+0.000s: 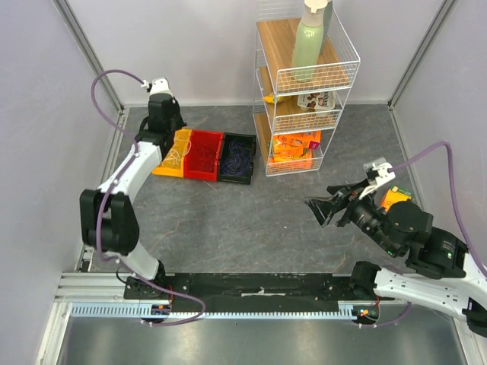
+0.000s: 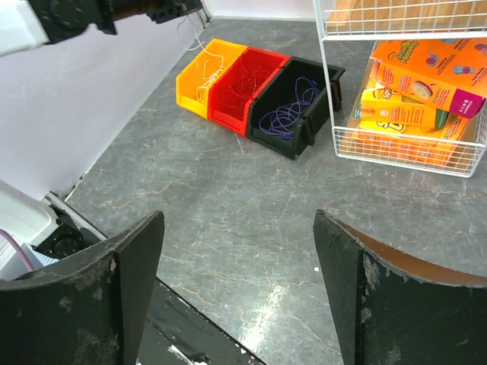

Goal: Untangle the cables

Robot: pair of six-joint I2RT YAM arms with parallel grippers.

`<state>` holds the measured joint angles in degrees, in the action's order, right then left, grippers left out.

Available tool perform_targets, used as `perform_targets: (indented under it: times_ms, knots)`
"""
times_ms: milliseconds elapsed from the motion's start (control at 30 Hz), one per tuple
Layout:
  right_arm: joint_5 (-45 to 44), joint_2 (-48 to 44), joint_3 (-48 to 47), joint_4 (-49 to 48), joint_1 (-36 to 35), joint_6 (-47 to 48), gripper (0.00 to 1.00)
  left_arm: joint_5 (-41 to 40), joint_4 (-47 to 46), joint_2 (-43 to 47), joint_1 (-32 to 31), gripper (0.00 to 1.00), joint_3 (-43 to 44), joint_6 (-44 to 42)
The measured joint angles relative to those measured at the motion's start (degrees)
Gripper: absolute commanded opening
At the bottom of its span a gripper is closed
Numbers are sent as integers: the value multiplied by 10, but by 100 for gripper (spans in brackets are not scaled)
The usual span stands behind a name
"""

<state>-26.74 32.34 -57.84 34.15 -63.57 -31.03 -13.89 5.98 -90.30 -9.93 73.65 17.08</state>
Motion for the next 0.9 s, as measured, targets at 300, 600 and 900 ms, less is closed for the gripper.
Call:
perform_targets:
  times_ms: [300, 600, 900]
  knots:
    - [-21, -54, 0, 29, 0, -29, 86, -8, -105, -113, 22, 2, -9, -126]
    - [-30, -32, 0, 38, 0, -35, 86, 23, -67, -165, 48, 6, 5, -118]
    - [-23, -9, 0, 38, 0, -36, 86, -30, 90, -220, 46, 72, 120, -19]
